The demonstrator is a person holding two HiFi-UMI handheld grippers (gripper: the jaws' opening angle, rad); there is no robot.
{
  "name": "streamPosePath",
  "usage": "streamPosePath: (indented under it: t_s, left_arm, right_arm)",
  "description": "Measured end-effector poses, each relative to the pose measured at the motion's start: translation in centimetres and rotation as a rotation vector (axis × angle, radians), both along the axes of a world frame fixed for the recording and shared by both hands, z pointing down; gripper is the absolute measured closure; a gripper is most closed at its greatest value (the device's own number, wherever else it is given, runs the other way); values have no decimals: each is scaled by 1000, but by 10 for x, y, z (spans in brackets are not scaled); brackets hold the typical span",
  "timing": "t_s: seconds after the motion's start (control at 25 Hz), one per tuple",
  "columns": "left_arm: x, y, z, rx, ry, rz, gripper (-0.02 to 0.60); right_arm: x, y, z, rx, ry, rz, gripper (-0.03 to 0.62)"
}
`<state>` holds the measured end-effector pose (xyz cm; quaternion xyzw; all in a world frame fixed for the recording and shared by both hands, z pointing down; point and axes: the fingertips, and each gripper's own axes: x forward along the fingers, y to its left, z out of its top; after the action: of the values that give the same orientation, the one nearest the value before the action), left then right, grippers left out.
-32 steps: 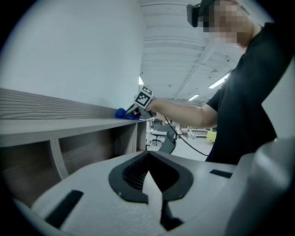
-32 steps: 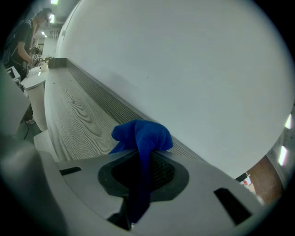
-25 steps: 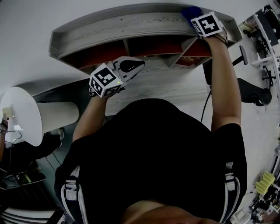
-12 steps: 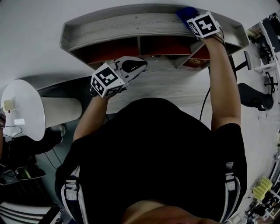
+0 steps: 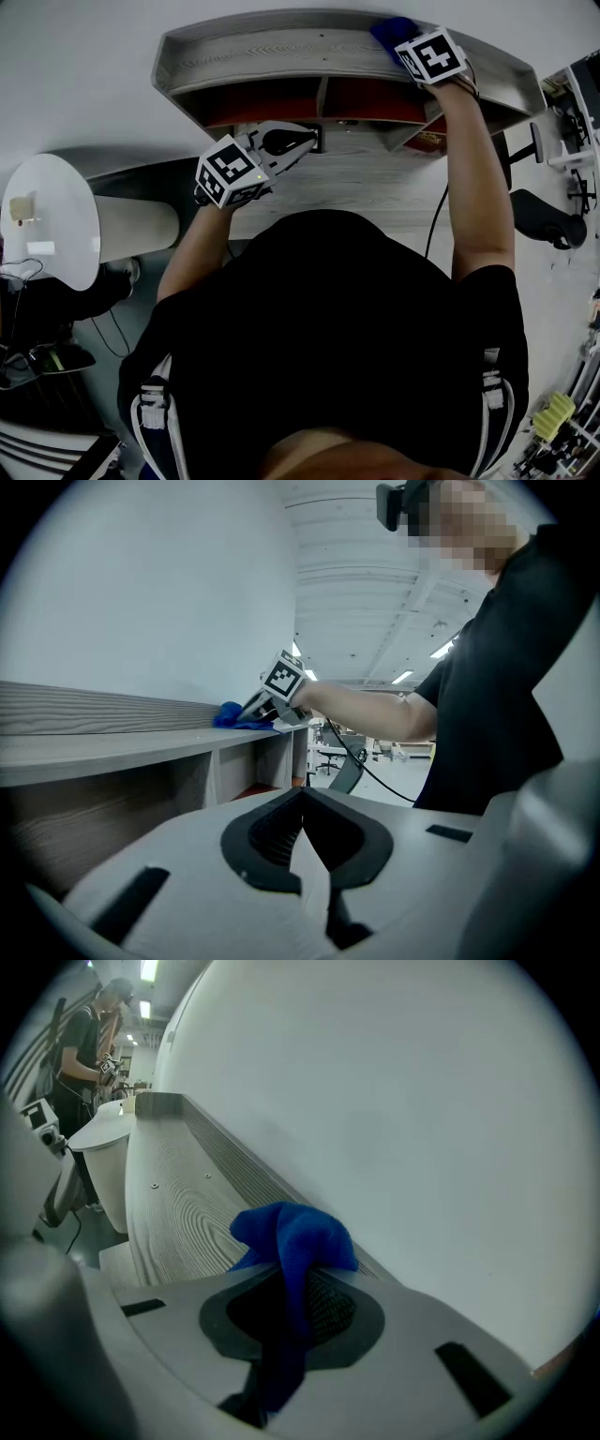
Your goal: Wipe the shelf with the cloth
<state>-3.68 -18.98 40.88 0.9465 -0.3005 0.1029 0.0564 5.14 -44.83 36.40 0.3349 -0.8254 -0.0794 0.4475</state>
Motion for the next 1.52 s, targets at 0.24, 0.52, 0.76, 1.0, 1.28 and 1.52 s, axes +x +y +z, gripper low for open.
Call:
streamPosePath:
  t_s: [0.24, 0.52, 0.76, 1.0, 1.28, 1.52]
  left_arm:
    - [-22, 11, 1, -3, 0, -17, 565]
    - [-50, 24, 2, -7, 2, -44, 565]
    - [-82, 35, 4, -3, 6, -68, 565]
    - [-103, 45, 4, 0, 15, -94, 565]
    - [-129, 56, 9, -12, 13, -119, 565]
    - [-145, 66, 4, -4, 11, -132, 565]
  right_arm:
    - [-35, 13, 1, -8, -4, -41, 546]
    - [-74, 27, 2, -18, -2, -78, 546]
    - [-116, 39, 2, -16, 5, -107, 546]
    - [-147, 51, 3, -15, 16, -144, 546]
    - [-183, 65, 3, -12, 21, -182, 546]
    - [-211, 78, 2, -10, 22, -213, 546]
